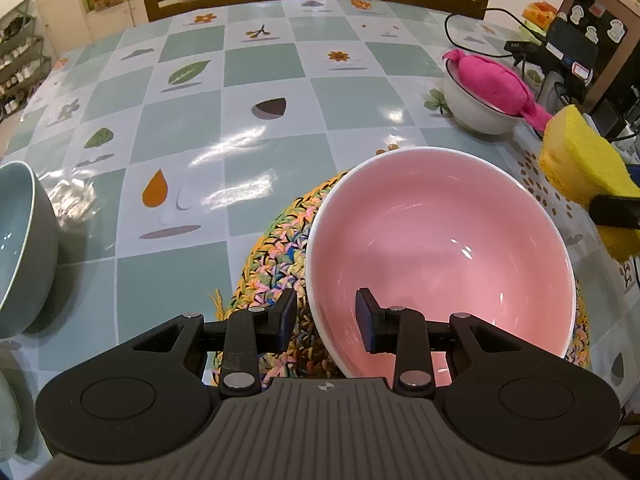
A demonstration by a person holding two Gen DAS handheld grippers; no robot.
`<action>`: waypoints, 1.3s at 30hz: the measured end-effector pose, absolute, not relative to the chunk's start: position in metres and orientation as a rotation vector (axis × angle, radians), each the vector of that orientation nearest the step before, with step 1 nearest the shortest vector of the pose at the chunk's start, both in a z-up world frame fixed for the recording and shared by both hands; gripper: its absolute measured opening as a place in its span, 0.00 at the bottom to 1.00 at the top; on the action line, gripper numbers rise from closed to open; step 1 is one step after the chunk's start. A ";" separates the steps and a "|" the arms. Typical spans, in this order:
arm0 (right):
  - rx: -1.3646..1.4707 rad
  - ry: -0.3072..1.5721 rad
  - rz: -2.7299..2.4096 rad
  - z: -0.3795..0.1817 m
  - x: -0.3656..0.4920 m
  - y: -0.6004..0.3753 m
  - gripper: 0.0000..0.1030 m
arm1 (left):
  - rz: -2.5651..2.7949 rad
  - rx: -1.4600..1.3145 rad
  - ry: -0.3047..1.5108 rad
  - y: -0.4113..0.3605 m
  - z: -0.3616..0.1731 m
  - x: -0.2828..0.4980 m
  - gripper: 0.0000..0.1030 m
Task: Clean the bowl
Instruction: 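Tilt the pink bowl up with the left gripper while the right gripper brings the sponge inside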
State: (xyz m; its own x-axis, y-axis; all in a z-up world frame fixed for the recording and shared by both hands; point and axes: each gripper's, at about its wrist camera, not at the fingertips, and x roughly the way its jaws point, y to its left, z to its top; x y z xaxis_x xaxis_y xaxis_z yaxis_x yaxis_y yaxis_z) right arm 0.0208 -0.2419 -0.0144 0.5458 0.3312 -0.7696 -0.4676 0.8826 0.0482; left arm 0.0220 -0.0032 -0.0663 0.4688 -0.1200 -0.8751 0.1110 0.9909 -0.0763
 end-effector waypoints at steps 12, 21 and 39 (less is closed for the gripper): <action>-0.246 0.871 0.574 -0.013 0.013 -0.198 0.54 | -0.159 -0.015 1.055 -0.004 -0.066 0.021 0.34; -0.292 0.883 0.612 -0.025 0.015 -0.172 0.54 | -0.163 -0.026 1.043 -0.002 -0.064 0.020 0.34; -0.236 0.901 0.577 -0.035 0.010 -0.190 0.54 | -0.209 0.010 1.035 -0.011 -0.051 0.017 0.36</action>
